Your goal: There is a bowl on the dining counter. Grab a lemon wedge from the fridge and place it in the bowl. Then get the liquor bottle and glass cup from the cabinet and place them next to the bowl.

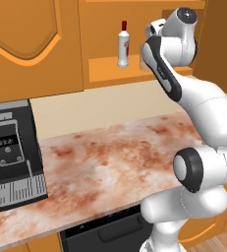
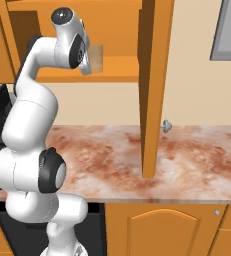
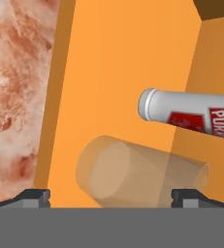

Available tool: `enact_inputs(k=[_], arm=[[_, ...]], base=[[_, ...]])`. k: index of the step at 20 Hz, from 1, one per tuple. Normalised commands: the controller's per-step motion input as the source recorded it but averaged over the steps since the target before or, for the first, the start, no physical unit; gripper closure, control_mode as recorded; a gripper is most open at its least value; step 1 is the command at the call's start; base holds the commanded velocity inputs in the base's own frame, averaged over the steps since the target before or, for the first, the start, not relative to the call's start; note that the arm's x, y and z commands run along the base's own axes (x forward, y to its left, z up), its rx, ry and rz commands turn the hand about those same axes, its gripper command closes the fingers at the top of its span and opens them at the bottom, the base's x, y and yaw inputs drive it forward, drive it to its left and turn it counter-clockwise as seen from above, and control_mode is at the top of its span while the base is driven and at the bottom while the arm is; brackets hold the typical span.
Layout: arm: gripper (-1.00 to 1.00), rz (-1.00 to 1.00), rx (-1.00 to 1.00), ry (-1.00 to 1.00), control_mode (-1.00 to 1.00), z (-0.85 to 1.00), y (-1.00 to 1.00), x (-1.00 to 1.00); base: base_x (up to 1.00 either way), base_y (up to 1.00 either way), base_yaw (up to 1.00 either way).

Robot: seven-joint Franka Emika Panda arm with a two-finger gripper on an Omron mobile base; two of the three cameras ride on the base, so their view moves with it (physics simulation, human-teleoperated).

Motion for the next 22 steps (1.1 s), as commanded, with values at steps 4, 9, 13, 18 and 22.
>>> enact_inputs(k=[4, 9, 13, 18, 22], arm=[[-1.0, 0.0, 0.0, 0.03, -1.0, -0.11, -0.03, 0.01], [-1.0, 0.0, 0.0, 0.04, -1.0, -0.12, -0.02, 0.01], [-1.0, 0.0, 0.0, 0.02, -1.0, -0.08, -0.01, 0.02], [-1.0, 0.0, 0.0, -0.04, -1.0, 0.14, -0.1, -0.04], [-1.0, 0.0, 0.0, -0.01, -1.0, 0.21, -0.13, 0.02]], base=[[0.0, 0.0, 0.0], [0.0, 0.0, 0.0], [0.0, 0.0, 0.0], [0.0, 0.0, 0.0], [0.0, 0.0, 0.0]])
